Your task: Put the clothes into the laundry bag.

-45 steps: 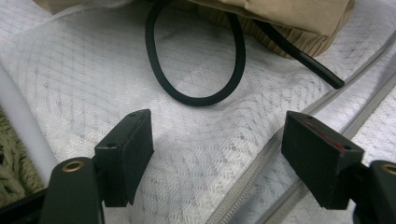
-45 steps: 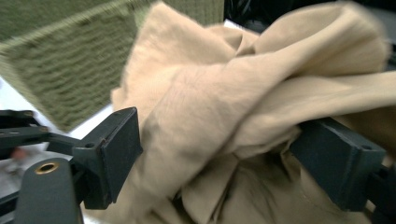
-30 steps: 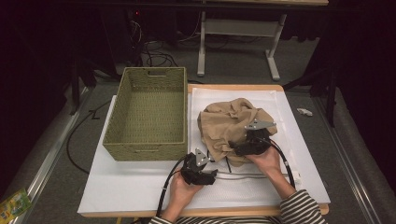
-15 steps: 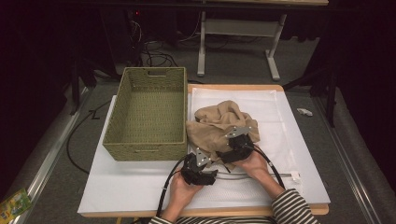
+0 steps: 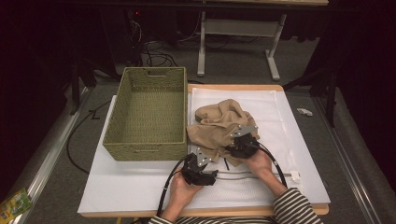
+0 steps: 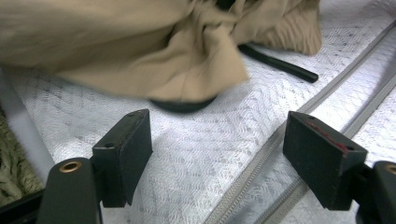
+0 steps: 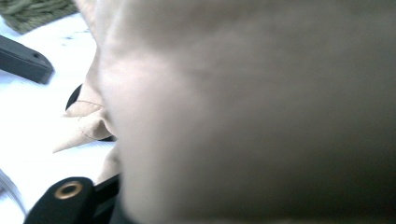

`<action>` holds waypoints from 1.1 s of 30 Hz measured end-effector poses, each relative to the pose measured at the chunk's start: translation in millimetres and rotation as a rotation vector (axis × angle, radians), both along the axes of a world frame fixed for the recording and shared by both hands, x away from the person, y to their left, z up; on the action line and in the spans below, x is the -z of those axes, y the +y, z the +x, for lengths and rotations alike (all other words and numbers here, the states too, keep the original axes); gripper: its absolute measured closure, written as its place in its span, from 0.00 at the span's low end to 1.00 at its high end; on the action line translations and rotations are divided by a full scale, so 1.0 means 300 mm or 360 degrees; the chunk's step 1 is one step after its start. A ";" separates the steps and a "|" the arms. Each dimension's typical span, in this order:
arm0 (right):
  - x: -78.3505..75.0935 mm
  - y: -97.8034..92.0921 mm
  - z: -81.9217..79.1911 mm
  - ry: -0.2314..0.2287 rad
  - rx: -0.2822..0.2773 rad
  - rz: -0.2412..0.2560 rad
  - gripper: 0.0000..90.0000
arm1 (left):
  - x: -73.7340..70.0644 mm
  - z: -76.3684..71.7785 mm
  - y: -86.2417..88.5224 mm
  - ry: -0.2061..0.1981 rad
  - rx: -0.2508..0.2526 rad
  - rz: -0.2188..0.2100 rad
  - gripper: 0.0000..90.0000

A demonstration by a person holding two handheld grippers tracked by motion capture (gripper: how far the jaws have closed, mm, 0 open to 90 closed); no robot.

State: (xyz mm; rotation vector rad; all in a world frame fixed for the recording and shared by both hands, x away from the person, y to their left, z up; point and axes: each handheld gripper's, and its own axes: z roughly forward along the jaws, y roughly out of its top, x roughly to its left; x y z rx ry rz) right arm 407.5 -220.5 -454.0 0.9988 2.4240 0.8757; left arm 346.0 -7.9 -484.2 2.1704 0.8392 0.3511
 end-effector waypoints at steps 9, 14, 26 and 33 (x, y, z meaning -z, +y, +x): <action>-0.029 -0.142 -0.004 -0.0019 0.0128 0.0027 0.75 | -0.015 0.004 -0.034 -0.0008 0.0048 0.0058 0.31; -0.048 -0.212 -0.019 -0.0038 0.0166 0.0045 0.76 | -0.038 0.006 -0.080 -0.0034 0.0112 0.0090 0.33; -0.093 -0.358 -0.087 -0.0097 0.0234 0.0164 0.77 | -0.032 0.033 -0.149 0.0000 0.0193 0.0099 0.32; -0.096 -0.395 -0.101 -0.0099 0.0251 0.0215 0.77 | -0.026 0.030 -0.155 -0.0006 0.0215 0.0128 0.32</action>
